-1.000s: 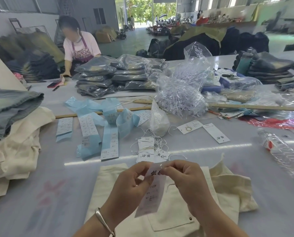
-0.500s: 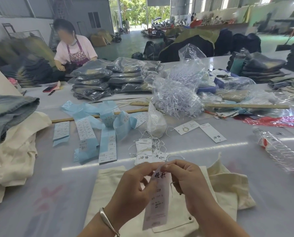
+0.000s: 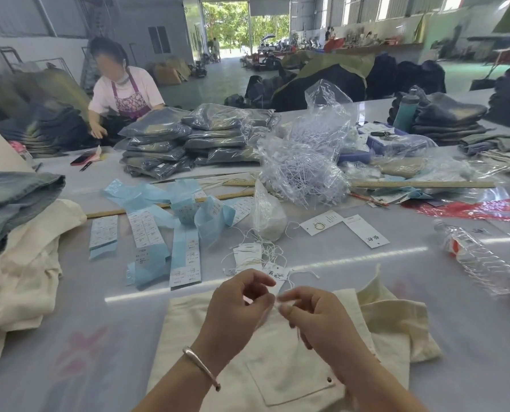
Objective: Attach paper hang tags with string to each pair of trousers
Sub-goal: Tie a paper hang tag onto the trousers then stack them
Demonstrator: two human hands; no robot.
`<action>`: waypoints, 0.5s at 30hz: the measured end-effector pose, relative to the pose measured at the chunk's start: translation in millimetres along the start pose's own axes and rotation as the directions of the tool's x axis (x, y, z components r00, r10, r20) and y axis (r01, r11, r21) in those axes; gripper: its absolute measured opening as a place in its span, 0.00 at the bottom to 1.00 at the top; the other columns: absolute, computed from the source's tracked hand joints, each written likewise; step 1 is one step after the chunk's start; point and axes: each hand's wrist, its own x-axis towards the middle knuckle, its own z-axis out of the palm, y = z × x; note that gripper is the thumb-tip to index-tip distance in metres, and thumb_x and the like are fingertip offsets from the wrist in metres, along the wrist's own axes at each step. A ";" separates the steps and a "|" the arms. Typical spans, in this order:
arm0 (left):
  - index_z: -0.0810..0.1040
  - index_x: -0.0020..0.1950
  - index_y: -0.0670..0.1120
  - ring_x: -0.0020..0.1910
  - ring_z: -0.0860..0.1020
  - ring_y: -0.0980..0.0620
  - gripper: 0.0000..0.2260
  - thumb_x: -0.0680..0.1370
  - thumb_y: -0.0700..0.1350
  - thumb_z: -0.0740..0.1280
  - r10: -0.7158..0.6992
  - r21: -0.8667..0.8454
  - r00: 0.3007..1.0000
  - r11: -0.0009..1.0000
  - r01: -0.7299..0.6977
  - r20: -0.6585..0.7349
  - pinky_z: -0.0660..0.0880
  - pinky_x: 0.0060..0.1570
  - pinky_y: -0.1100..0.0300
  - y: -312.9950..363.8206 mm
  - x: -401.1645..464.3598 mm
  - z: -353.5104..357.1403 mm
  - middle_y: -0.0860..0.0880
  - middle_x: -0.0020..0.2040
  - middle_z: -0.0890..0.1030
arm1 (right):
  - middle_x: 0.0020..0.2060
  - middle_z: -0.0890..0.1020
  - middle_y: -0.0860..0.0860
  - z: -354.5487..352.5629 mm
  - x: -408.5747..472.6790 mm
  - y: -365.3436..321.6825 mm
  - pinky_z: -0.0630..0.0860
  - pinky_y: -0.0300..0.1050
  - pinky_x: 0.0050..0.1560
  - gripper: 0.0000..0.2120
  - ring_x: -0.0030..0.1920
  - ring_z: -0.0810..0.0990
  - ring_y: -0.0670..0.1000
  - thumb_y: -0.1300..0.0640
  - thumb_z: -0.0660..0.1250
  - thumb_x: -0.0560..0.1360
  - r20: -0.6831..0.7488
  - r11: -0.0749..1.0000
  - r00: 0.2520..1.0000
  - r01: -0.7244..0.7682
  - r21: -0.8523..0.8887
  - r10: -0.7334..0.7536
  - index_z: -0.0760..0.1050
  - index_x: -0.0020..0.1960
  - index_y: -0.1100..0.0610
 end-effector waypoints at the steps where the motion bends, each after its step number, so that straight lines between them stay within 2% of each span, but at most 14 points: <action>1: 0.81 0.44 0.50 0.33 0.75 0.60 0.10 0.72 0.34 0.73 0.075 0.128 0.997 0.989 -0.071 -0.026 0.68 0.35 0.72 2.7 0.9 3.0 0.51 0.35 0.81 | 0.38 0.80 0.45 -3.6 -0.7 0.9 0.73 0.42 0.34 0.10 0.26 0.70 0.44 0.61 0.69 0.74 -0.072 0.988 0.996 0.037 -0.151 -0.048 0.79 0.52 0.49; 2: 0.81 0.44 0.51 0.33 0.75 0.60 0.10 0.71 0.35 0.73 0.136 0.192 0.991 0.973 -0.129 -0.023 0.68 0.35 0.72 6.5 2.1 5.8 0.52 0.35 0.80 | 0.46 0.81 0.43 -8.2 -1.7 1.0 0.76 0.45 0.38 0.15 0.27 0.72 0.45 0.61 0.69 0.73 -0.120 0.977 0.988 0.067 -0.203 -0.093 0.76 0.56 0.46; 3: 0.81 0.44 0.51 0.34 0.75 0.59 0.11 0.71 0.36 0.74 0.174 0.197 0.985 0.965 -0.171 0.001 0.68 0.35 0.72 11.0 4.0 9.1 0.53 0.35 0.80 | 0.51 0.81 0.41 -13.5 -3.0 -0.6 0.77 0.45 0.36 0.18 0.27 0.72 0.45 0.63 0.69 0.73 -0.127 0.986 0.986 0.087 -0.140 -0.105 0.74 0.58 0.45; 4: 0.80 0.44 0.52 0.35 0.76 0.59 0.11 0.71 0.36 0.74 0.196 0.176 0.980 0.964 -0.198 0.028 0.68 0.35 0.71 16.5 6.2 13.2 0.54 0.36 0.80 | 0.53 0.82 0.41 -18.5 -5.0 -3.0 0.74 0.42 0.31 0.20 0.26 0.71 0.45 0.65 0.69 0.73 -0.096 0.995 0.991 0.096 0.013 -0.094 0.74 0.59 0.46; 6: 0.80 0.43 0.53 0.35 0.76 0.59 0.11 0.71 0.36 0.74 0.224 0.111 0.972 0.967 -0.231 0.068 0.69 0.33 0.68 28.5 10.9 24.0 0.54 0.36 0.81 | 0.49 0.85 0.47 -27.8 -8.5 -6.5 0.67 0.38 0.25 0.19 0.23 0.69 0.46 0.67 0.70 0.71 0.009 0.953 0.997 0.069 0.295 -0.075 0.77 0.58 0.51; 8: 0.80 0.42 0.52 0.33 0.76 0.58 0.10 0.72 0.36 0.73 0.253 0.053 0.963 0.964 -0.259 0.093 0.70 0.31 0.67 39.5 15.7 37.1 0.53 0.36 0.81 | 0.38 0.83 0.56 -39.5 -10.9 -8.3 0.64 0.37 0.22 0.13 0.21 0.68 0.48 0.68 0.71 0.71 0.035 0.913 0.997 0.049 0.405 -0.069 0.78 0.54 0.60; 10: 0.80 0.43 0.52 0.32 0.76 0.55 0.10 0.73 0.36 0.73 0.254 0.005 0.959 0.966 -0.257 0.123 0.71 0.30 0.62 45.4 20.2 51.2 0.53 0.36 0.82 | 0.30 0.79 0.58 -53.0 -13.8 -5.9 0.63 0.36 0.21 0.02 0.21 0.69 0.49 0.66 0.71 0.72 -0.025 0.913 0.998 0.060 0.403 -0.055 0.80 0.45 0.64; 12: 0.81 0.44 0.51 0.32 0.76 0.57 0.09 0.73 0.37 0.72 0.236 -0.038 0.957 0.972 -0.233 0.167 0.70 0.31 0.63 44.8 22.6 65.8 0.55 0.36 0.81 | 0.25 0.76 0.55 -66.9 -18.0 2.4 0.63 0.36 0.21 0.05 0.21 0.68 0.49 0.64 0.71 0.73 -0.114 0.930 0.993 0.061 0.362 -0.020 0.80 0.39 0.63; 15: 0.80 0.47 0.51 0.37 0.77 0.62 0.07 0.75 0.39 0.72 0.189 -0.073 0.948 0.982 -0.176 0.256 0.69 0.36 0.70 32.5 21.0 89.8 0.57 0.37 0.81 | 0.24 0.73 0.51 -87.4 -27.9 15.0 0.63 0.33 0.23 0.05 0.22 0.66 0.45 0.62 0.72 0.73 -0.245 0.946 0.969 0.076 0.315 0.004 0.82 0.39 0.61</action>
